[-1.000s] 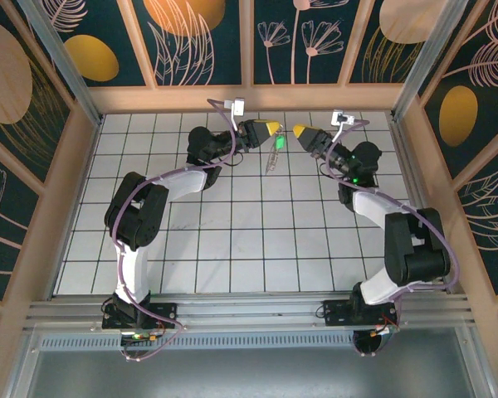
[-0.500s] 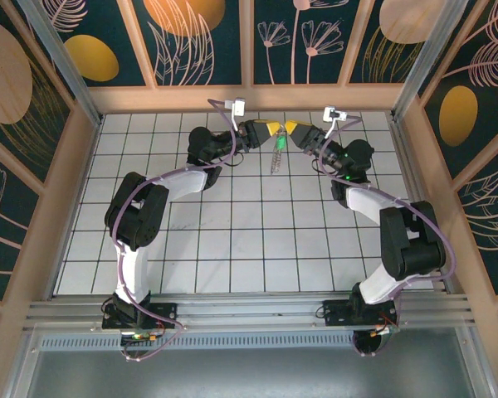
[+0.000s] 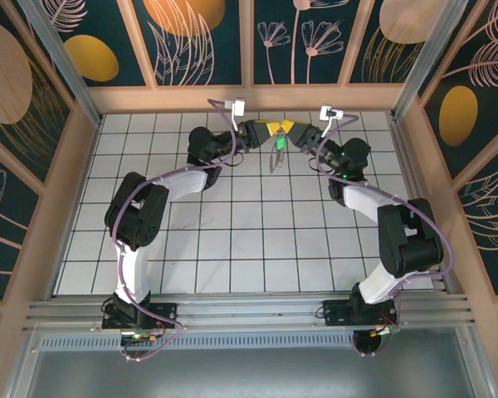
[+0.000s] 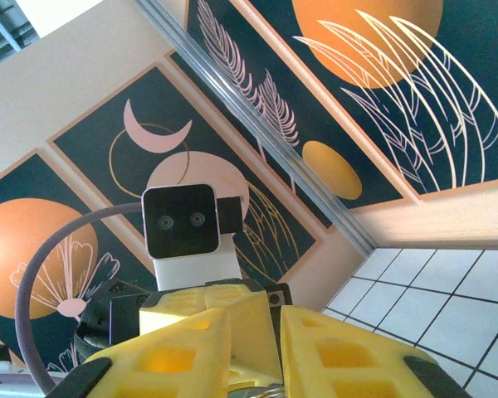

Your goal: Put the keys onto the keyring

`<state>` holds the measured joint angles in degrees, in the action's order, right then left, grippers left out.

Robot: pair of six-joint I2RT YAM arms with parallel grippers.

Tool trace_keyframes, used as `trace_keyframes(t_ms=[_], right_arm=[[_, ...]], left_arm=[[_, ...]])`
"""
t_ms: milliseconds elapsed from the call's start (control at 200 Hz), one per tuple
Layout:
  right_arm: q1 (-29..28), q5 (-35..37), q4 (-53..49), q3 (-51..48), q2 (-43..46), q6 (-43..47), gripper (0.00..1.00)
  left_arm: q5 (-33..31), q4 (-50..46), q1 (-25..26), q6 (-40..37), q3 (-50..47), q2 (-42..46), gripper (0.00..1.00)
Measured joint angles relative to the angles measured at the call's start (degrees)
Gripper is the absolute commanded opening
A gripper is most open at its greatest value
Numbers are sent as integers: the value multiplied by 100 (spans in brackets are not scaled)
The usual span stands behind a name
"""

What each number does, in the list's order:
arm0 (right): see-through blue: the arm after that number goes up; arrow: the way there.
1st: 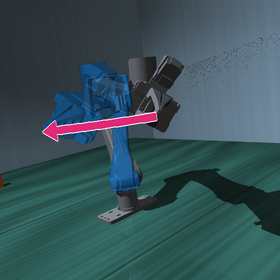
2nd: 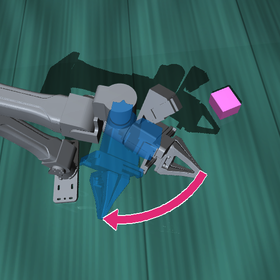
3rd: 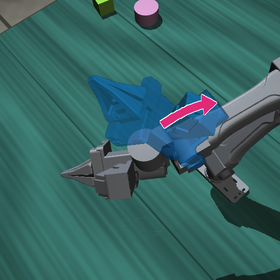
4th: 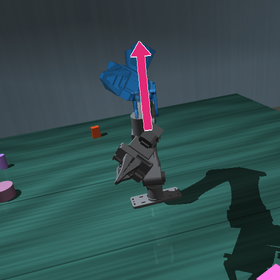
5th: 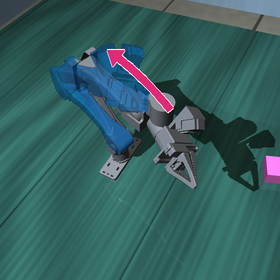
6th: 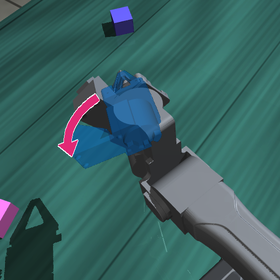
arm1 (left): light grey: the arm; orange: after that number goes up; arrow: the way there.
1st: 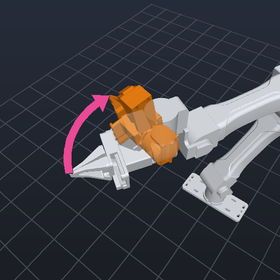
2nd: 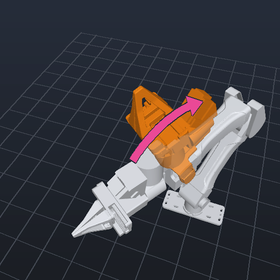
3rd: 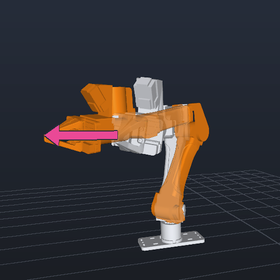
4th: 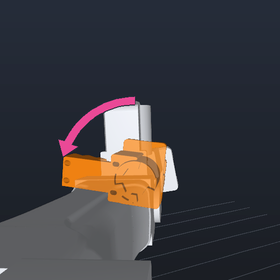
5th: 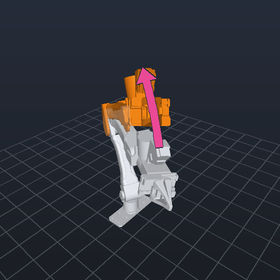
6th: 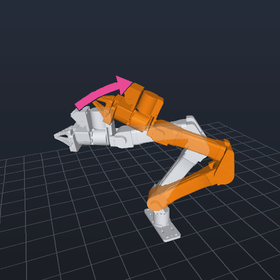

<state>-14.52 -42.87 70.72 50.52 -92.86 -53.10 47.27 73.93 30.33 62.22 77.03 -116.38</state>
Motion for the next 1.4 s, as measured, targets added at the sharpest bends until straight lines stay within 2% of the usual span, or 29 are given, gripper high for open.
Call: trace_keyframes(t_ms=[85,340,475,1231,1401], right_arm=[[-7,11,0,0,0,15,29],[-11,92,-22,-37,2,52,30],[-11,129,-22,-79,2,87,37],[-94,37,0,-308,251,173,37],[-103,35,-17,-308,249,170,33]], left_arm=[[2,2,0,0,0,0,0],[4,0,2,0,0,0,0],[13,-4,2,-2,0,0,0],[2,-15,7,-2,0,0,0],[0,-15,7,-2,0,0,0]])
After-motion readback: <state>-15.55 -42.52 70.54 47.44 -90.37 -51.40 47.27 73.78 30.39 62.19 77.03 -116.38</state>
